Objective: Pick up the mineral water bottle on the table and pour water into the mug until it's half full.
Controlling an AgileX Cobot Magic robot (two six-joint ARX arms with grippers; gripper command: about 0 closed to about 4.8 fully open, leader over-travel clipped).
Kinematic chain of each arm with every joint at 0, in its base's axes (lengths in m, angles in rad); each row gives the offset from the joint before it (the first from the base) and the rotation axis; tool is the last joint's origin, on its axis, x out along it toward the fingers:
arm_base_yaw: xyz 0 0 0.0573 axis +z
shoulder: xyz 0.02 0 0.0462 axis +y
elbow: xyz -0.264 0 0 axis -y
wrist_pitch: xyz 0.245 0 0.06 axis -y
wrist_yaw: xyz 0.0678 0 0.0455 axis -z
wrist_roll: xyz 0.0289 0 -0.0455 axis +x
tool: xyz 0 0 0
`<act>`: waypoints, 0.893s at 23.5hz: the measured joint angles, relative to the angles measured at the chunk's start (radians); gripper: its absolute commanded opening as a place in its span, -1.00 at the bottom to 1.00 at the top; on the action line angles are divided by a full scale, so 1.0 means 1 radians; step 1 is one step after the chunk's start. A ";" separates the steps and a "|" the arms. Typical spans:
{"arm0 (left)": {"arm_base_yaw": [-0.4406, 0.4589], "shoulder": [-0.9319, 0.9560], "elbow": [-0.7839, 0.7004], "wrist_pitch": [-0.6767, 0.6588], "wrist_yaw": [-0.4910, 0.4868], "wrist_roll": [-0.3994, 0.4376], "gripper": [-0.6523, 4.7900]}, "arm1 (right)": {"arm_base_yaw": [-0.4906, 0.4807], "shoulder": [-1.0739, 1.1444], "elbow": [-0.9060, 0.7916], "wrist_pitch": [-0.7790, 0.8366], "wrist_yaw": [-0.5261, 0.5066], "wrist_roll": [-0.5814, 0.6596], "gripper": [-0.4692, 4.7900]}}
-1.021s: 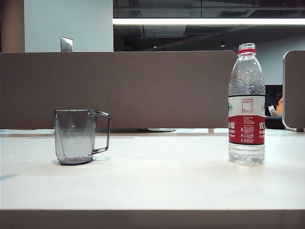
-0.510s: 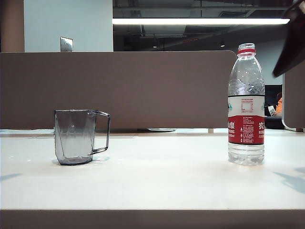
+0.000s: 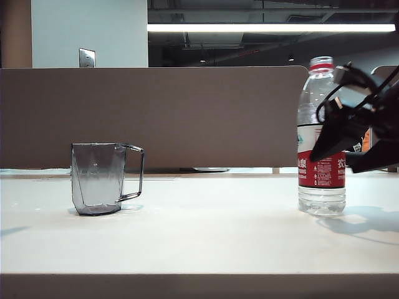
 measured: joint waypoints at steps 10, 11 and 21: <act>0.000 0.001 0.000 0.000 -0.002 0.034 -0.78 | 0.026 0.108 0.001 0.264 -0.006 0.000 1.00; 0.000 0.001 0.000 0.000 -0.003 0.034 -0.78 | 0.026 0.117 0.001 0.284 -0.005 0.000 1.00; 0.000 0.001 0.000 0.000 -0.004 0.034 -0.78 | 0.026 0.271 0.001 0.473 0.036 0.004 1.00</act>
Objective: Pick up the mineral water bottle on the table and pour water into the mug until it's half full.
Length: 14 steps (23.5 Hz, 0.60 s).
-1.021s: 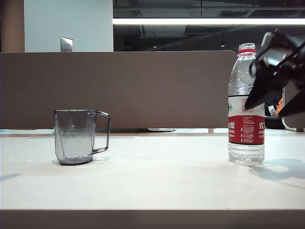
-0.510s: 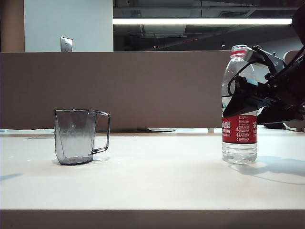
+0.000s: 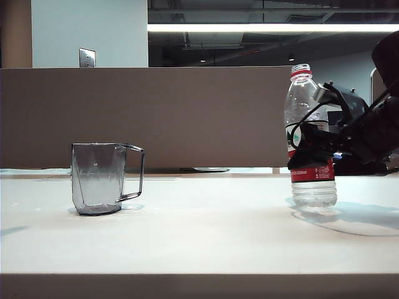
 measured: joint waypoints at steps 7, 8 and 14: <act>0.000 0.000 0.000 0.000 0.000 0.000 -0.78 | 0.000 -0.001 0.000 0.016 0.000 0.000 0.48; 0.000 0.000 0.000 0.000 0.000 0.000 -0.78 | 0.000 -0.001 0.000 0.016 0.000 0.003 0.40; 0.000 0.000 0.000 0.000 0.000 0.000 -0.78 | 0.000 -0.001 0.000 0.020 -0.001 0.003 0.29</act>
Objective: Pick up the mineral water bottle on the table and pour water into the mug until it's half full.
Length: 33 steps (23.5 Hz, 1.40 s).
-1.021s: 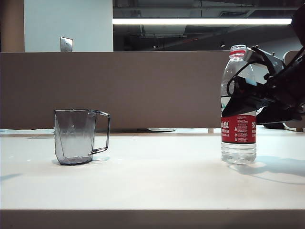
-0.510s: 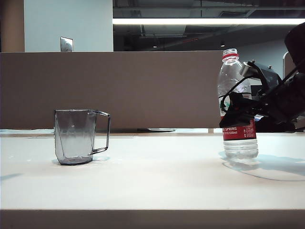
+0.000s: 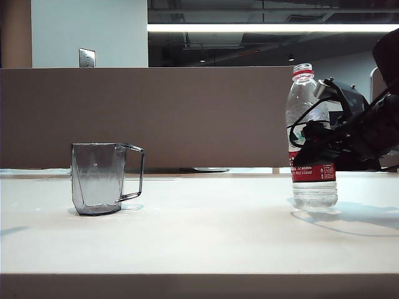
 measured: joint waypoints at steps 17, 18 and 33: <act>0.000 0.001 0.000 -0.002 -0.008 -0.037 -0.78 | 0.161 -0.209 0.420 -0.719 0.022 -0.141 0.29; 0.000 0.001 0.000 0.000 -0.009 -0.071 -0.78 | 0.181 -0.210 0.454 -0.756 0.040 -0.164 0.29; 0.000 -0.011 0.124 -0.232 -0.151 -0.173 -0.78 | 0.490 0.048 0.881 -1.226 0.484 -0.439 0.29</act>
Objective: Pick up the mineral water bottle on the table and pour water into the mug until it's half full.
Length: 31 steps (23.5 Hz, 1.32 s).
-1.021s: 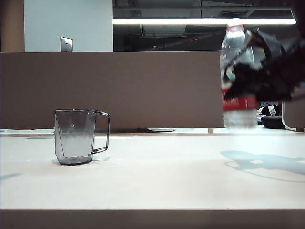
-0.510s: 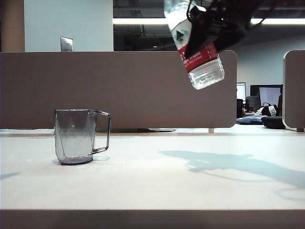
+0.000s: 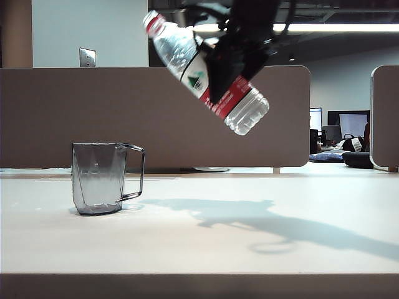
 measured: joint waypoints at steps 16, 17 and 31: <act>-0.001 -0.035 0.000 -0.181 -0.003 0.015 -0.78 | 0.120 0.162 0.054 -0.100 0.345 -0.149 0.15; 0.000 -0.038 0.000 -0.182 -0.004 0.015 -0.78 | 0.120 0.164 0.054 -0.107 0.356 -0.157 0.15; 0.000 -0.050 0.000 -0.192 -0.005 0.014 -0.78 | 0.127 0.164 0.054 -0.105 0.457 -0.257 0.15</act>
